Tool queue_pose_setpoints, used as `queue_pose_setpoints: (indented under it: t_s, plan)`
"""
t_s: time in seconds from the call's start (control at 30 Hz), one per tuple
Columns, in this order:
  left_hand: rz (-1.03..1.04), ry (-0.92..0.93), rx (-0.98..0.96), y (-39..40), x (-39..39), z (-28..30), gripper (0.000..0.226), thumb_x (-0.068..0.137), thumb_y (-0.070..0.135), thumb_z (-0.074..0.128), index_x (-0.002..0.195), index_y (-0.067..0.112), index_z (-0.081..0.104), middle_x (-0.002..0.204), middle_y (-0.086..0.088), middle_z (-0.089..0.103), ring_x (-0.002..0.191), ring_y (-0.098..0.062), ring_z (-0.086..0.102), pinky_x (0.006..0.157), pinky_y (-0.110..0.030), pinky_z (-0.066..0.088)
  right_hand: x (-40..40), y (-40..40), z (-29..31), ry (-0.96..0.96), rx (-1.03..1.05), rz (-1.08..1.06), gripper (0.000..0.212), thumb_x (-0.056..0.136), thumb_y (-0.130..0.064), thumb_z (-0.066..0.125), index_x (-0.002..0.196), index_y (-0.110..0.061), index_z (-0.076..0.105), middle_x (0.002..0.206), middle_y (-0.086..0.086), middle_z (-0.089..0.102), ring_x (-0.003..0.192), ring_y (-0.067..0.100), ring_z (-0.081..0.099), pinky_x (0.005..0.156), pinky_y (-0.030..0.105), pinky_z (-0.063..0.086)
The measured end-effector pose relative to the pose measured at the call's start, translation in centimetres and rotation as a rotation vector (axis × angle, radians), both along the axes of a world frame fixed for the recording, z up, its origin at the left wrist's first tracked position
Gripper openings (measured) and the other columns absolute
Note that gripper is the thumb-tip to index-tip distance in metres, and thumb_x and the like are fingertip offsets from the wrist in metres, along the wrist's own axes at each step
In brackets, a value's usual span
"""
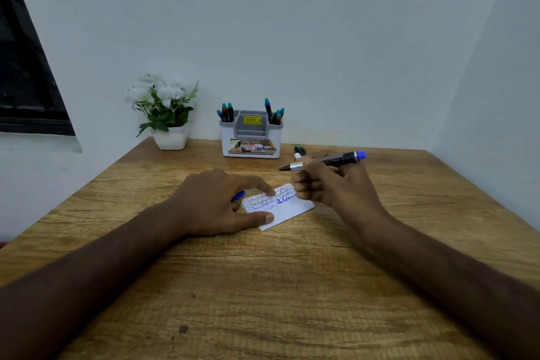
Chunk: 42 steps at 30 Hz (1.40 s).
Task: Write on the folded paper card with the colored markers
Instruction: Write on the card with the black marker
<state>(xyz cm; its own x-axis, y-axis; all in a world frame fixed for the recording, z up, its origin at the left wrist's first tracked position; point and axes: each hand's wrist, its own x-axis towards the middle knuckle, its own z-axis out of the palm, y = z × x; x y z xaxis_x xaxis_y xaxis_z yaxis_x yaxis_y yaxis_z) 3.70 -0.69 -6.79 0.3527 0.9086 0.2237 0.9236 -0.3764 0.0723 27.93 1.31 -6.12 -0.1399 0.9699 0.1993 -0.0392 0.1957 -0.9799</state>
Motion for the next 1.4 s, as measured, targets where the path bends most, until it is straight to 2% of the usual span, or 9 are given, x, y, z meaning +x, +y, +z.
queue_pose_setpoints:
  t_s: [0.27,0.43,0.57,0.73,0.87,0.97,1.1,1.27,1.4]
  plan:
    - [0.081,-0.029,-0.043,0.2,0.3,0.0,0.081,0.07,0.096,0.043,0.142,0.059,0.035,0.065,0.011,0.057,0.067,-0.002,0.054,0.058,-0.026,0.036,-1.8,-0.3,-0.6,0.246,-0.291,0.104,0.016,0.1,-0.016,0.069,0.105,-0.002,0.075,0.09,0.012,0.078,0.098,0.027,0.074,0.095,0.047,0.064]
    - [0.056,-0.325,-0.046,0.1,-0.5,0.4,0.032,0.093,0.06,0.065,0.119,0.05,0.05,0.078,0.007,0.065,0.07,-0.008,0.057,0.062,-0.03,0.04,-1.6,0.1,-0.8,0.219,-0.286,0.104,0.026,0.1,-0.021,0.07,0.113,0.001,0.074,0.102,0.021,0.078,0.095,0.024,0.073,0.097,0.044,0.063]
    - [-0.021,-0.412,-0.052,0.1,-1.3,0.9,0.022,0.1,0.043,0.045,0.12,0.045,0.051,0.111,0.004,0.07,0.092,-0.015,0.062,0.083,-0.043,0.052,-1.5,0.0,-1.0,0.255,-0.298,0.125,0.02,0.099,-0.015,0.071,0.111,0.0,0.077,0.099,0.02,0.076,0.093,0.026,0.071,0.092,0.04,0.065]
    - [-0.1,-0.286,-0.018,0.4,-1.6,0.5,0.033,0.111,0.029,0.042,0.143,0.027,0.054,0.119,0.021,0.058,0.105,0.017,0.05,0.083,-0.005,0.036,-1.2,-0.1,-0.9,0.318,-0.322,0.154,0.014,0.096,-0.004,0.07,0.106,-0.002,0.079,0.097,0.021,0.078,0.092,0.027,0.073,0.093,0.043,0.064]
    - [-0.187,-0.303,0.102,0.5,-1.4,0.5,0.038,0.108,0.027,0.054,0.145,0.029,0.059,0.12,0.015,0.069,0.101,0.006,0.059,0.079,-0.008,0.041,-1.1,-0.1,-1.0,0.302,-0.29,0.158,0.016,0.094,-0.005,0.073,0.109,0.0,0.078,0.105,0.026,0.079,0.09,0.026,0.075,0.091,0.041,0.066]
    - [-0.225,-0.305,0.146,0.4,-1.0,0.5,0.042,0.103,0.025,0.063,0.145,0.03,0.061,0.11,0.029,0.066,0.092,0.016,0.056,0.073,-0.005,0.039,-1.1,0.0,-1.1,0.29,-0.271,0.158,0.017,0.093,-0.005,0.074,0.108,0.002,0.077,0.103,0.026,0.08,0.087,0.026,0.075,0.086,0.038,0.067]
    - [-0.224,-0.295,0.185,0.2,-0.9,0.6,0.048,0.1,0.035,0.064,0.147,0.029,0.059,0.124,0.02,0.068,0.093,0.02,0.055,0.075,-0.002,0.038,-1.2,0.0,-1.1,0.285,-0.26,0.16,0.015,0.093,-0.004,0.074,0.107,0.002,0.077,0.098,0.024,0.08,0.079,0.023,0.075,0.084,0.038,0.067]
    - [-0.288,-0.288,0.212,-0.3,-0.1,0.8,0.049,0.098,0.038,0.06,0.143,0.02,0.063,0.109,0.026,0.062,0.089,0.027,0.051,0.073,0.002,0.035,-1.3,0.1,-1.5,0.228,-0.205,0.17,0.008,0.089,-0.001,0.078,0.097,-0.001,0.08,0.091,0.02,0.079,0.078,0.023,0.073,0.086,0.038,0.065]
    - [-0.296,-0.182,0.219,-0.1,-0.1,0.5,0.039,0.103,0.035,0.057,0.137,0.019,0.066,0.116,0.015,0.073,0.095,0.013,0.059,0.075,0.0,0.038,-1.2,0.4,-2.3,0.109,-0.127,0.158,0.041,0.071,-0.025,0.094,0.1,0.0,0.082,0.093,0.019,0.08,0.084,0.026,0.071,0.095,0.046,0.06]
